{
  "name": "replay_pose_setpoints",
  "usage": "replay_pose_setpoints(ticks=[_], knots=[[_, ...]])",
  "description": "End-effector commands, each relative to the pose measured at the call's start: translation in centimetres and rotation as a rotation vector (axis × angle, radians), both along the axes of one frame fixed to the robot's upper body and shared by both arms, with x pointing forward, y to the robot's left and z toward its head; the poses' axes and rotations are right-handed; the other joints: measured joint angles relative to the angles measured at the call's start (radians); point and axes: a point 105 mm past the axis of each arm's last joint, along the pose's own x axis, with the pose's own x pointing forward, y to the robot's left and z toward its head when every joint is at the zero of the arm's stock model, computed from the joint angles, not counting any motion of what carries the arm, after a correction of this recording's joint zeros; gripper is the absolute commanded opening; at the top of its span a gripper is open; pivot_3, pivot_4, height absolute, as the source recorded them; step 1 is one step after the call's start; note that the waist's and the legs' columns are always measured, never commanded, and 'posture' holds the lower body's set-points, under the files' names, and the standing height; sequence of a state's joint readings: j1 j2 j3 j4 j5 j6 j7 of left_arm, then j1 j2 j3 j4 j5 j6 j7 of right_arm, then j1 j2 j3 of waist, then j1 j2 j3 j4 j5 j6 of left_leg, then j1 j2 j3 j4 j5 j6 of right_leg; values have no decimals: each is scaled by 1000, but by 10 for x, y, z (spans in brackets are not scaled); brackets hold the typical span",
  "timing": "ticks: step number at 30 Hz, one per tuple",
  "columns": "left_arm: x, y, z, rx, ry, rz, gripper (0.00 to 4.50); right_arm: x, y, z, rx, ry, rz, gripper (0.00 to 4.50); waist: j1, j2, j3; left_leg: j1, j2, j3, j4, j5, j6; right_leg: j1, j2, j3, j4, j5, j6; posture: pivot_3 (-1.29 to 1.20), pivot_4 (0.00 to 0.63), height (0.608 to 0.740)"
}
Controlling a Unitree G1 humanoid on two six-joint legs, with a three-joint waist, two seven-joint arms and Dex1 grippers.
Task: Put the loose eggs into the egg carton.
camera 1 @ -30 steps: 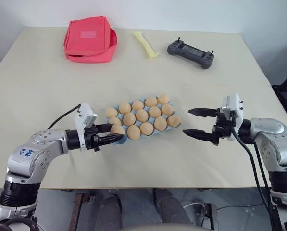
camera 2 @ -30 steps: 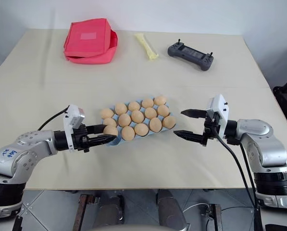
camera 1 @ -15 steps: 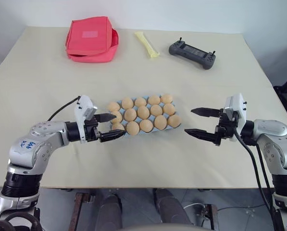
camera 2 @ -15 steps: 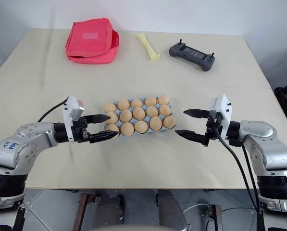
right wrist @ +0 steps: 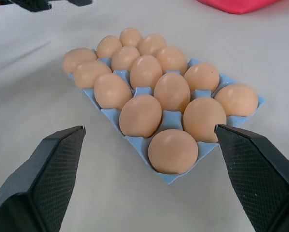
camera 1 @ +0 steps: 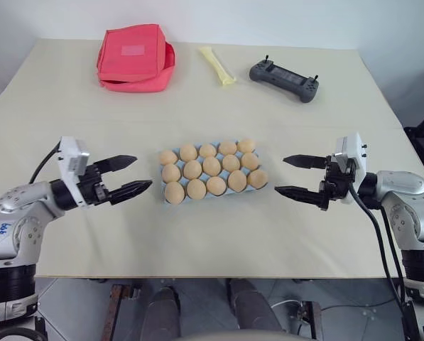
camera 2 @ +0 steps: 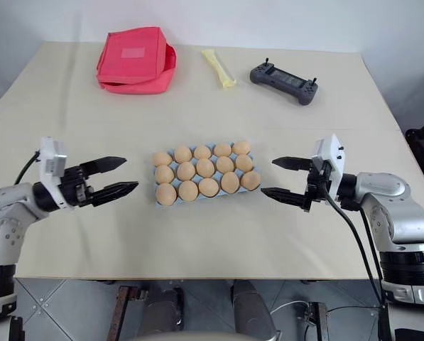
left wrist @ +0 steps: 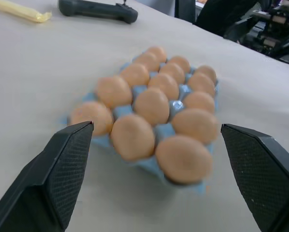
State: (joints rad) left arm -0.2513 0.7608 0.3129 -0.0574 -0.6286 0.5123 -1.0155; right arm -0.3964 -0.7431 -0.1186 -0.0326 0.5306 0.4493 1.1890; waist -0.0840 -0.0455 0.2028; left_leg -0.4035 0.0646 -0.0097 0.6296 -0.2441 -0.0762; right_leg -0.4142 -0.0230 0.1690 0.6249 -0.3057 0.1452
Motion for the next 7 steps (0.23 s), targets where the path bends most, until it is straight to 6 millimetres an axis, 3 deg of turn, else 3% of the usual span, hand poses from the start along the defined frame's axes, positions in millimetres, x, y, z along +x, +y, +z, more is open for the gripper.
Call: replay_pose_setpoints(ticks=[1,7], knots=[[-7,18,6,31,-46,24,4489,0,-4,9,-12,-44,13,4500,0,0,0,0,0,0,0,0,0,0,0,0,0,-1,-2,0,150,740],[-14,25,3,50,-70,54,4489,-1,-7,6,-12,-45,21,4500,0,0,0,0,0,0,0,0,0,0,0,0,0,-1,-2,0,150,740]])
